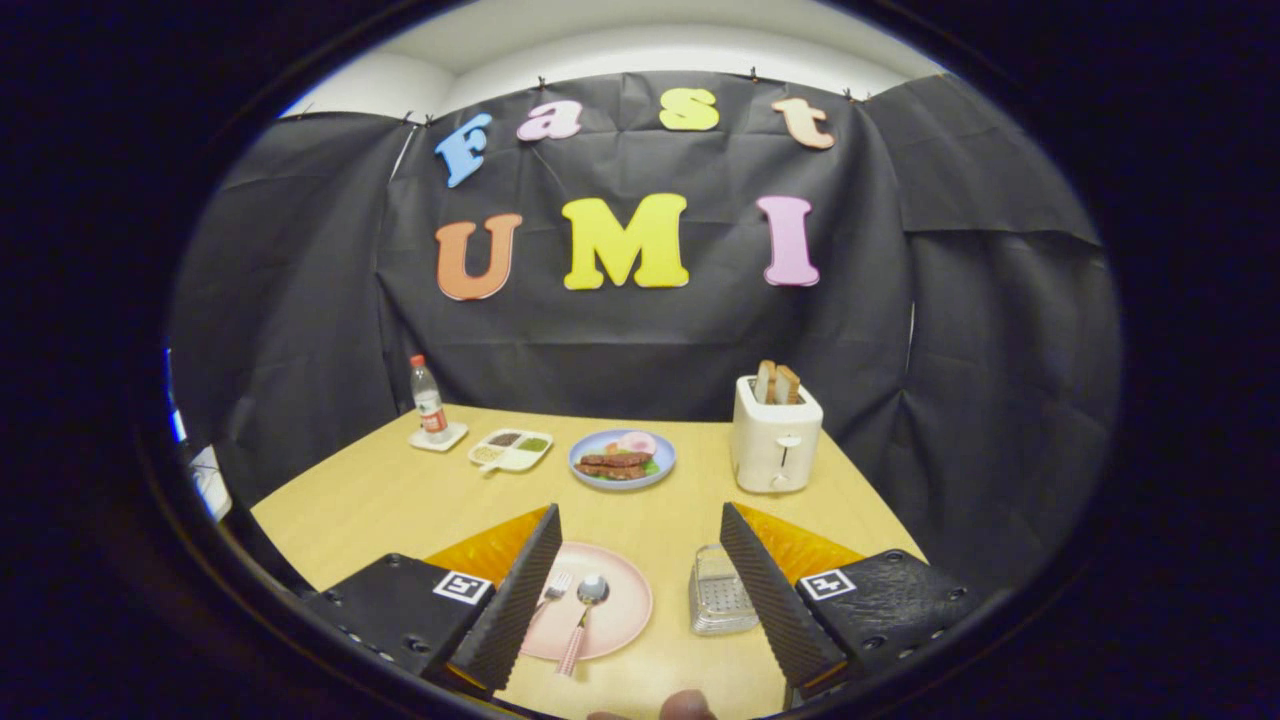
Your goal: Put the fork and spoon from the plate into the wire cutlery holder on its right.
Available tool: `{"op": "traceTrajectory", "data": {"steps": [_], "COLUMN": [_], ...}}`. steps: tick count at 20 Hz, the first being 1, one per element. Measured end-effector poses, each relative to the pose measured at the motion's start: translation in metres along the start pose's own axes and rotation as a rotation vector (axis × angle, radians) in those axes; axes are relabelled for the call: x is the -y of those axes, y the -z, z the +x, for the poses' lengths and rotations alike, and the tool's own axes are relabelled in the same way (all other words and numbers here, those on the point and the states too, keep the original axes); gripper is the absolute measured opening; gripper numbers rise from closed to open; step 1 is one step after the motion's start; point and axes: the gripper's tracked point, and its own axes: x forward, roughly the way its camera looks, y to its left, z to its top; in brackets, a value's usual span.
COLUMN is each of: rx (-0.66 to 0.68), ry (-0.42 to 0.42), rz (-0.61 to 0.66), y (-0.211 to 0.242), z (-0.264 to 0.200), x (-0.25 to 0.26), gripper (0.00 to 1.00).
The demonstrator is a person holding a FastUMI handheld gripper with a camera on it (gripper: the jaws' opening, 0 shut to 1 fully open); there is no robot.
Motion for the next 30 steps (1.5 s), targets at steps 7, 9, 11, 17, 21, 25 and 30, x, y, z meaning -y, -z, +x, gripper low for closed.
{"op": "traceTrajectory", "data": {"steps": [7, 9, 11, 17, 21, 25, 30], "rx": [-0.378, -0.495, -0.589, -0.764, -0.83, -0.865, -0.915], "ry": [-0.081, -0.101, -0.099, -0.076, -0.052, -0.029, 0.013], "rz": [-0.003, 0.004, 0.005, -0.011, 0.008, 0.023, 0.015], "y": [0.067, 0.09, 0.108, 0.159, 0.181, 0.186, 0.196], "z": [0.029, 0.033, 0.038, 0.058, 0.062, 0.065, 0.064], "x": [-0.026, -0.034, -0.041, -0.058, -0.059, -0.058, -0.053], "gripper": [0.96, 0.96, 0.95, 0.8, 0.73, 0.59, 0.43]}}
